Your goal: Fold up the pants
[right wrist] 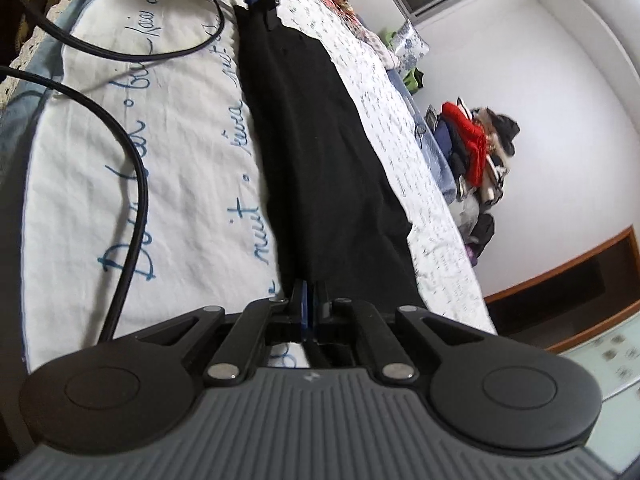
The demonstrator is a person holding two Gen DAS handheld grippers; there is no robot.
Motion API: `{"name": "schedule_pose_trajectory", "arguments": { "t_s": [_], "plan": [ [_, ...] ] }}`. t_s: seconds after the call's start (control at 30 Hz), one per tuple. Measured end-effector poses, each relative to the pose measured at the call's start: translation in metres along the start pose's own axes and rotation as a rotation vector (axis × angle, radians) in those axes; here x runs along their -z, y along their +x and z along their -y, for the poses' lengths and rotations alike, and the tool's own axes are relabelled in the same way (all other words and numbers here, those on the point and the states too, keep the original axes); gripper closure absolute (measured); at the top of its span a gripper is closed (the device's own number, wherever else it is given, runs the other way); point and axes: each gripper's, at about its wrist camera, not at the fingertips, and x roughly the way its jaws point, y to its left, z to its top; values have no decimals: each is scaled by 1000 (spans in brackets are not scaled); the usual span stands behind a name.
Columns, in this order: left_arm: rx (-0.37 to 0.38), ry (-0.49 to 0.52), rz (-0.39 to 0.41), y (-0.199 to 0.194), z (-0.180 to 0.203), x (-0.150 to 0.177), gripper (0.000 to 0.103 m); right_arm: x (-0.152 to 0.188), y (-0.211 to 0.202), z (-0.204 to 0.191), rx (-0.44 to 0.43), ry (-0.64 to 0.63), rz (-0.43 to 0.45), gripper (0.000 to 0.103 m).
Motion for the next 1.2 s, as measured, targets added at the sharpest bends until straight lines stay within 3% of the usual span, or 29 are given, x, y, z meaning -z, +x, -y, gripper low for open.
{"name": "schedule_pose_trajectory", "arguments": {
  "t_s": [0.17, 0.23, 0.33, 0.43, 0.57, 0.7, 0.97, 1.07, 1.13, 1.2],
  "plan": [
    [4, -20, -49, -13, -5, -6, 89, 2, -4, 1, -38, 6, 3, 102],
    [-3, -30, -55, -20, -8, -8, 87, 8, -15, 20, -82, 98, 42, 102],
    [-58, -14, -24, -32, -5, -7, 86, 16, -27, 48, -71, 255, 102, 101],
    [-96, 24, 33, -44, 5, -8, 86, 18, -25, 55, -26, 273, 83, 101],
    [-35, 81, 35, -45, 27, -12, 86, 18, -15, 35, -9, 148, 22, 85],
    [47, 141, -5, -29, 59, -5, 86, 13, -19, 27, -14, 100, 33, 85],
    [167, 305, -170, 9, 124, 29, 85, 17, -16, 16, 14, 32, -28, 85],
    [176, 417, -187, 14, 146, 47, 70, 13, -13, 6, 50, -9, -11, 80],
    [153, 486, -159, 13, 156, 57, 34, 9, -9, 1, 65, -23, 11, 81],
    [139, 547, -111, 13, 164, 63, 26, 6, -4, -3, 57, -19, 13, 98]
  ]
}}
